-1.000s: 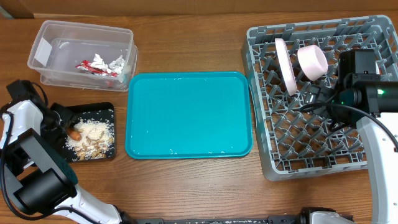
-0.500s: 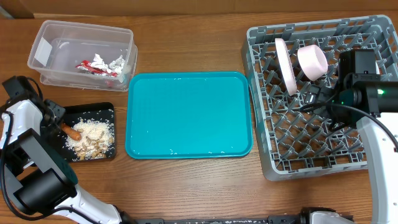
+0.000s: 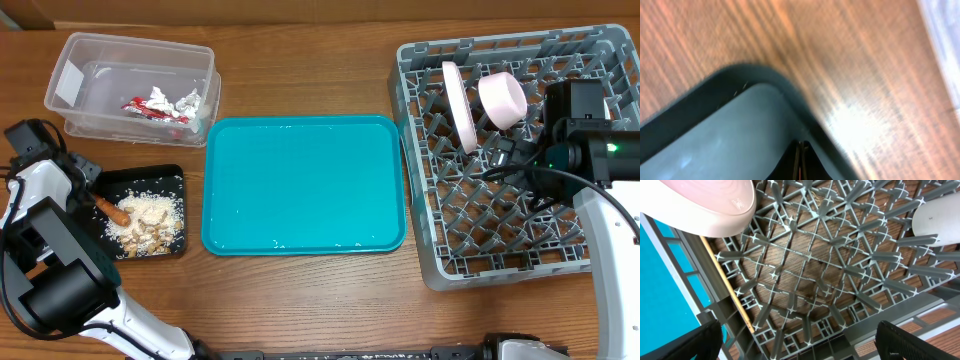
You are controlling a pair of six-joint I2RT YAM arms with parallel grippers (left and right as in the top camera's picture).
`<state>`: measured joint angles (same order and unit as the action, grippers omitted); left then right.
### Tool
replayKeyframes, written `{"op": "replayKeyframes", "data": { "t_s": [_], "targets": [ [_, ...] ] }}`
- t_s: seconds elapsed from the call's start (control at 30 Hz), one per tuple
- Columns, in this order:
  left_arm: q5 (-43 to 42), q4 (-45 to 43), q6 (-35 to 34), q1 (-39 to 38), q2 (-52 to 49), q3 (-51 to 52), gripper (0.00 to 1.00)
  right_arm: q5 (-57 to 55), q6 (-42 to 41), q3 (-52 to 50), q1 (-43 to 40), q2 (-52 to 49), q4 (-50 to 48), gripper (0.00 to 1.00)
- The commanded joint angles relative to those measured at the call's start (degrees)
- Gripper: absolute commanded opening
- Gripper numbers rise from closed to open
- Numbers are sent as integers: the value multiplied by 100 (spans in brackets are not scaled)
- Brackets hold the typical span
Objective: Sort waste into correct bins and load items into the dishwasher
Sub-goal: 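Carry the carrot left and lower it onto the black tray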
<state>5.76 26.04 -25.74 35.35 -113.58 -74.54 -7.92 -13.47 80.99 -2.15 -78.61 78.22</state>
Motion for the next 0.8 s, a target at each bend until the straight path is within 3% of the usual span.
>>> {"op": "replayKeyframes", "data": {
  "t_s": [0.0, 0.1, 0.3, 0.6, 0.77],
  "targets": [
    [-319, -177, -22, 20, -52, -105, 5, -57, 0, -4, -22, 4, -7, 100],
    [-540, -400, -24, 17, -52, -105, 5, -57, 0, -4, -22, 4, -9, 100],
    [-691, -776, -24, -109, -52, -105, 21, -57, 0, -4, -22, 4, -33, 100],
    [-682, -1001, -22, -330, -52, -105, 22, -57, 0, -4, -22, 4, -28, 100],
    [-686, -789, 20, -282, -11, -107, 29, -57, 0, -4, -22, 4, -31, 100]
  ]
}}
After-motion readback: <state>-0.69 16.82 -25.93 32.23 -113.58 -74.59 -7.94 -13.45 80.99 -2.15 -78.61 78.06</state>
